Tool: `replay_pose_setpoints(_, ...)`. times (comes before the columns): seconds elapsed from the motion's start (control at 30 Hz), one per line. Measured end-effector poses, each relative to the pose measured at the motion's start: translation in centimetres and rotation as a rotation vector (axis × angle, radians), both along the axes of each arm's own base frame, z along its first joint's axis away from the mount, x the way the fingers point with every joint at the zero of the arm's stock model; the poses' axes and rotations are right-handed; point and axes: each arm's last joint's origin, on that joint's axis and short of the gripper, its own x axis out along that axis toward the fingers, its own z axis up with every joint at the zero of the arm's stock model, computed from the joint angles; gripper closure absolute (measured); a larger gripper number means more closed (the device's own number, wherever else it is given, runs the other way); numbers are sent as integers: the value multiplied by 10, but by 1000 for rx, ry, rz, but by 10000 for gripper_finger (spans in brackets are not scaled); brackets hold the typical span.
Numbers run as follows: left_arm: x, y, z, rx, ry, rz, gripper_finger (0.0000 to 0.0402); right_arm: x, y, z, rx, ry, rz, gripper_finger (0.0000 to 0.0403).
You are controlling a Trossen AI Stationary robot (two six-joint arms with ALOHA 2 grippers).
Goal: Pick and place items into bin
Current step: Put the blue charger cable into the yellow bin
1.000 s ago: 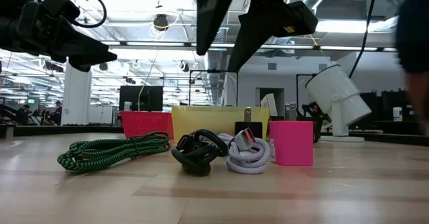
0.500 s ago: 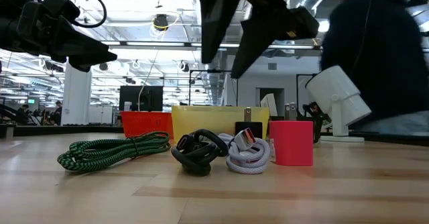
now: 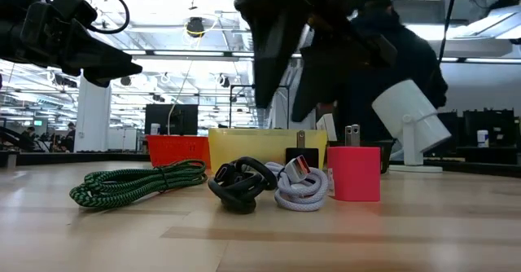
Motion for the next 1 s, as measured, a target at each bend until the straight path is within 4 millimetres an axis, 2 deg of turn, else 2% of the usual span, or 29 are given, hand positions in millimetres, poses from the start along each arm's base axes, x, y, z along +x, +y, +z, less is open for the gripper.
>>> replay_pose_setpoints(0.2, 0, 0, 0, 0, 0, 0, 182, -3, 0, -15, 9, 7, -5, 237)
replay_pose_setpoints(0.47, 0, 0, 0, 0, 0, 0, 182, -5, 0, -21, 7, 11, -11, 240)
replay_pose_setpoints(0.63, 0, 0, 0, 0, 0, 0, 182, -7, -1, -32, 10, 8, -10, 239)
replay_pose_setpoints(1.0, 0, 0, 0, 0, 0, 0, 181, -6, -5, -34, 7, 11, 1, 239)
